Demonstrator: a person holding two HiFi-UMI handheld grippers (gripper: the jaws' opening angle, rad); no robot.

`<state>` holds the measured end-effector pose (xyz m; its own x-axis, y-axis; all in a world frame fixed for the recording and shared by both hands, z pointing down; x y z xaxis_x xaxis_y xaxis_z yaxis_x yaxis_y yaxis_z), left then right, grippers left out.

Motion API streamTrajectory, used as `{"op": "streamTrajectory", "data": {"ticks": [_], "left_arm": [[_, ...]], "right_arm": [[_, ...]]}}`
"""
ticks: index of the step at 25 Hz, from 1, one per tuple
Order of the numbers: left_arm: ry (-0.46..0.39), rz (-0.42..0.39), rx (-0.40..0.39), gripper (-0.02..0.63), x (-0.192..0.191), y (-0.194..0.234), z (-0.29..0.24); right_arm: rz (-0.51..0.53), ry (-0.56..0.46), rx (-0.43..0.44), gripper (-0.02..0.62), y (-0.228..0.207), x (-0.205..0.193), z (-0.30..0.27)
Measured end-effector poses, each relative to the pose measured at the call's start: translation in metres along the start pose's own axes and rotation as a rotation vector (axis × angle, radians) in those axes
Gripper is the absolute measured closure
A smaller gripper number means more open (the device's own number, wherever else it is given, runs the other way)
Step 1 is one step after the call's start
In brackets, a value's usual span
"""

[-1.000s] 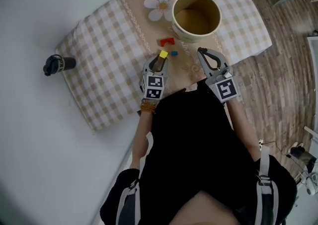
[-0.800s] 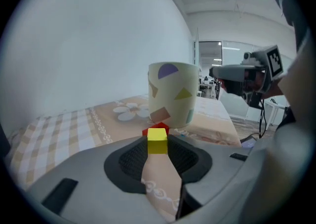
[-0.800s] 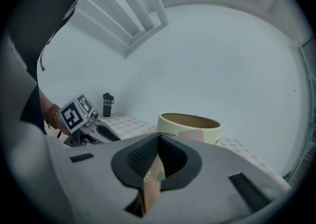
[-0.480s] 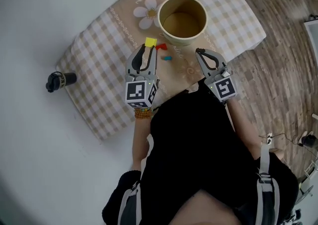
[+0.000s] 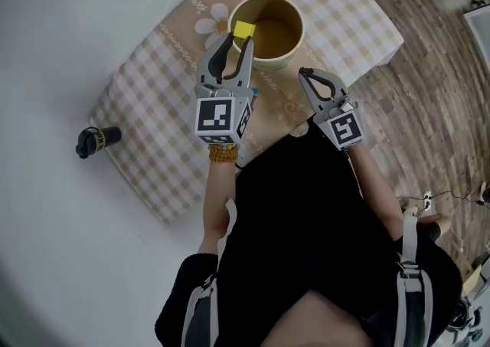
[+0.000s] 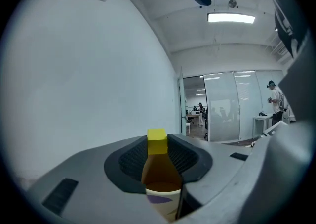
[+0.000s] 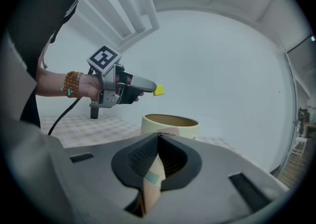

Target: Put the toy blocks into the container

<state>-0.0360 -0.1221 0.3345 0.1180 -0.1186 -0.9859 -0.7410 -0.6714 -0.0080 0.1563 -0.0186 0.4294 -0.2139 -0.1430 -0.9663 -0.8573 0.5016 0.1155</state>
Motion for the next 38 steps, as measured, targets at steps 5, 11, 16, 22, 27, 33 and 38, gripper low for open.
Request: {"op": "streamTrajectory", "data": {"ticks": [5, 11, 16, 22, 27, 33, 38], "left_arm": [[0.02, 0.008, -0.024, 0.463, -0.008, 0.001, -0.02], [0.053, 0.002, -0.024, 0.463, -0.017, -0.002, -0.029], [0.044, 0.015, -0.025, 0.462, -0.019, 0.002, -0.027], [0.036, 0.008, -0.02, 0.462, -0.02, 0.005, -0.022], [0.04, 0.018, 0.019, 0.462, -0.025, 0.015, -0.009], [0.057, 0.066, 0.112, 0.462, -0.047, 0.033, 0.024], [0.07, 0.086, 0.174, 0.465, -0.073, 0.039, 0.059]], "right_arm": [[-0.008, -0.012, -0.05, 0.589, -0.013, -0.004, 0.006], [-0.013, 0.007, -0.092, 0.589, -0.027, -0.009, 0.017], [-0.011, 0.023, -0.124, 0.589, -0.041, -0.009, 0.019], [-0.022, 0.034, -0.149, 0.589, -0.047, -0.011, 0.019], [-0.021, 0.039, -0.134, 0.589, -0.046, -0.01, 0.013], [-0.014, 0.035, -0.079, 0.589, -0.034, -0.01, 0.002], [0.014, 0.036, 0.007, 0.589, -0.011, -0.011, -0.014]]}}
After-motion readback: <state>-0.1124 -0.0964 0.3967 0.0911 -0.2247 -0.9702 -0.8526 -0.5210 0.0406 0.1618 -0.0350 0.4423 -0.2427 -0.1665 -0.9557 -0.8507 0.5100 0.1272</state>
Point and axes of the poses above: the fingertips, and each gripper's own axes: z backward along the fingers, y to its left, x out of its top, the point moved 9 cm from there along z, backward along the fingers, and after that the axes turned 3 degrees about y, right-handed, at the moved point
